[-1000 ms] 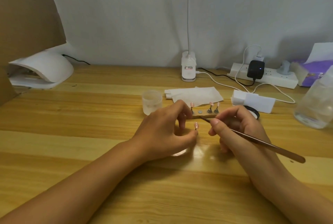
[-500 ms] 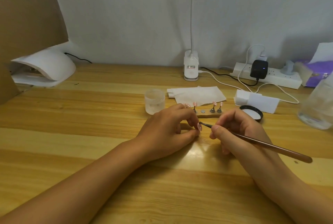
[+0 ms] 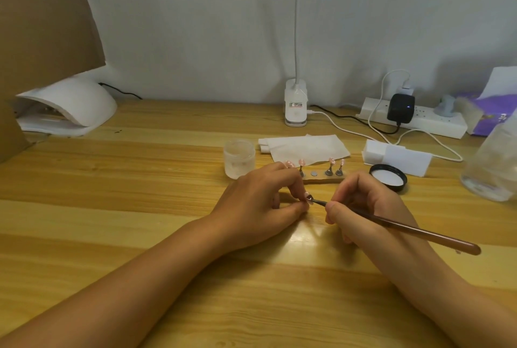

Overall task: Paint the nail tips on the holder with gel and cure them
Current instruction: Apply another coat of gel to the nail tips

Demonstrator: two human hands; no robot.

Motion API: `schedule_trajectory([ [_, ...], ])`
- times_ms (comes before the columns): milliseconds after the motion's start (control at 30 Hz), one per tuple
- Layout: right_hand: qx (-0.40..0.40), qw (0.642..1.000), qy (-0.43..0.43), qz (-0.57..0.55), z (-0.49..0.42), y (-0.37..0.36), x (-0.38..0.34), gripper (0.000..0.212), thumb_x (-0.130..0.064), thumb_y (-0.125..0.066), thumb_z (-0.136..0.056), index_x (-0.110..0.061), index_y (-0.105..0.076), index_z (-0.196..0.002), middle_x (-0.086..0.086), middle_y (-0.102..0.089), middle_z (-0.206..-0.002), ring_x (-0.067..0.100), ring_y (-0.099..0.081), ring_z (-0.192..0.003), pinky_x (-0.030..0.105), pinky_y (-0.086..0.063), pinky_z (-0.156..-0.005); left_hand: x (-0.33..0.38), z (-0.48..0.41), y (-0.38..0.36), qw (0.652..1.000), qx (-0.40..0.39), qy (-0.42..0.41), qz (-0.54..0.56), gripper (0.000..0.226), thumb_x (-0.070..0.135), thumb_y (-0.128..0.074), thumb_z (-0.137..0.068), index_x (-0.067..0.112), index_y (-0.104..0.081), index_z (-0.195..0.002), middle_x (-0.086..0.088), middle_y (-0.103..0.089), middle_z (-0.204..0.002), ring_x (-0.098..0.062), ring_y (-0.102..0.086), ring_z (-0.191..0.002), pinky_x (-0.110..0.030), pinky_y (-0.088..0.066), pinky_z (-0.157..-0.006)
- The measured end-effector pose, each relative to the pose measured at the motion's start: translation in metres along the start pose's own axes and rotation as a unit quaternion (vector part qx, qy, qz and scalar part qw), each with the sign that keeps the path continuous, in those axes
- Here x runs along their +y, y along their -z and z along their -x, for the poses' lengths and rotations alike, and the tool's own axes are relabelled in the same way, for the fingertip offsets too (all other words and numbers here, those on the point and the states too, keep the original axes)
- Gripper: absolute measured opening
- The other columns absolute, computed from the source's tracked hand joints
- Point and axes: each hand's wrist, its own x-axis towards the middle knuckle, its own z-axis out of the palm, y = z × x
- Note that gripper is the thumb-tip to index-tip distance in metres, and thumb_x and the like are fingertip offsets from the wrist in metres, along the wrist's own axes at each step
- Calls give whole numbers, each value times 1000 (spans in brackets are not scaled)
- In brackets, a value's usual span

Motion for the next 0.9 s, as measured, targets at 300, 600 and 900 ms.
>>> schedule_trajectory([
  [300,32,999,5,-29,3,0,-3,10,-22,-69,-79,-19,-59,-80,8,-62,-71,10,-54,-56,31,-46,-53,-1,0,1,1000,-6,-3,7,9,32,-73,-85,35,-65,-89,20,-61,-95,-3,-53,-61,-23,-41,-57],
  [600,3,1000,16,25,1,-2,-1,16,-16,-72,-82,-24,-59,-84,-7,-67,-79,7,-62,-61,16,-47,-51,-1,0,0,1000,-1,-2,-1,18,33,-74,-84,40,-57,-83,24,-57,-88,-3,-53,-60,-24,-39,-56],
  [900,-3,999,11,33,2,-1,-5,15,-11,-71,-78,-17,-57,-79,-6,-58,-67,4,-50,-54,20,-44,-49,-1,0,0,1000,4,-9,7,12,31,-74,-84,36,-63,-85,21,-60,-91,-6,-52,-59,-28,-42,-56],
])
